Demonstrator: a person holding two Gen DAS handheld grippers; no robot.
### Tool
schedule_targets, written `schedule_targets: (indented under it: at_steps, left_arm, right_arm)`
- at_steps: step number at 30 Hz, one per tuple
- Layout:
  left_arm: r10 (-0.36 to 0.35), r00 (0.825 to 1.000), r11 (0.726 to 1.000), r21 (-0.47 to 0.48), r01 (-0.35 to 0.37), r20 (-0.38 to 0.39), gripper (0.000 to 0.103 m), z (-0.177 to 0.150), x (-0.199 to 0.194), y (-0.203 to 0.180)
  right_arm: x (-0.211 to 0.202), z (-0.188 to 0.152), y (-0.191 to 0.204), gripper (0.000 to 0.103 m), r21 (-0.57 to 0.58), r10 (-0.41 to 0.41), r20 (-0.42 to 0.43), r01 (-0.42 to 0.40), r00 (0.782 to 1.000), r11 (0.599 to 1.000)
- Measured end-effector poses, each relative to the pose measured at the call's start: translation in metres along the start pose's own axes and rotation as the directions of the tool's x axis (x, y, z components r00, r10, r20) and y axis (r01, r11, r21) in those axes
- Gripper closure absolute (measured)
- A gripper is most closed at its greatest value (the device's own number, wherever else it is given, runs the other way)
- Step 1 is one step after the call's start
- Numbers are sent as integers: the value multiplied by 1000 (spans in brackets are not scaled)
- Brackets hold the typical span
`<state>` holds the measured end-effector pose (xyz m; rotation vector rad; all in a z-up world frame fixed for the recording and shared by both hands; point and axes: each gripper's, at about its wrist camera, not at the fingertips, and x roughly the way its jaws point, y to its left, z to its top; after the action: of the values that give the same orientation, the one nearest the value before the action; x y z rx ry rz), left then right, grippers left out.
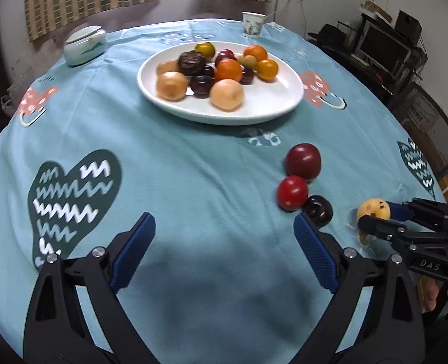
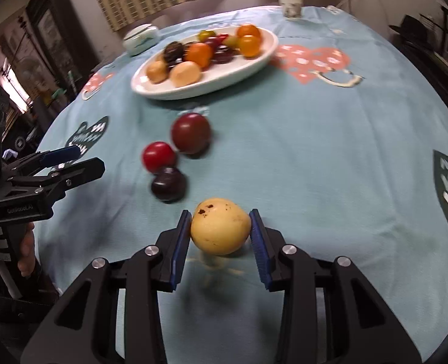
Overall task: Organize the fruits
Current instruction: 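Grasp a red plum with the left tool while the right tool grasps a yellow pear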
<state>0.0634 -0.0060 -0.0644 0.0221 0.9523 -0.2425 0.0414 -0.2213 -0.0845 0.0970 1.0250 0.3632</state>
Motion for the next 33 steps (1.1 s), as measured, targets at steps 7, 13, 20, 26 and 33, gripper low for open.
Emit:
schedule_targets:
  at_steps: [7, 13, 20, 26, 33]
  left_arm:
    - [35, 995, 992, 120, -24, -89, 9, 1, 39, -32]
    - [40, 996, 994, 106, -32, -81, 10, 12, 57, -39]
    - [-65, 997, 996, 63, 68, -46, 49, 22, 57, -43]
    - [-86, 996, 993, 80, 88, -37, 63, 19, 55, -48]
    - [-88, 995, 990, 104, 92, -43, 73, 13, 50, -55]
  right_arm:
    - [-6, -6, -8, 64, 27, 41, 6, -41, 999, 999]
    - [-6, -7, -12, 64, 46, 55, 1, -55, 998, 997]
    - [-4, -6, -4, 64, 40, 62, -9, -61, 998, 997]
    - [-1, -6, 1, 64, 32, 68, -23, -67, 997, 997]
    - [-1, -4, 3, 64, 35, 70, -21, -69, 997, 997]
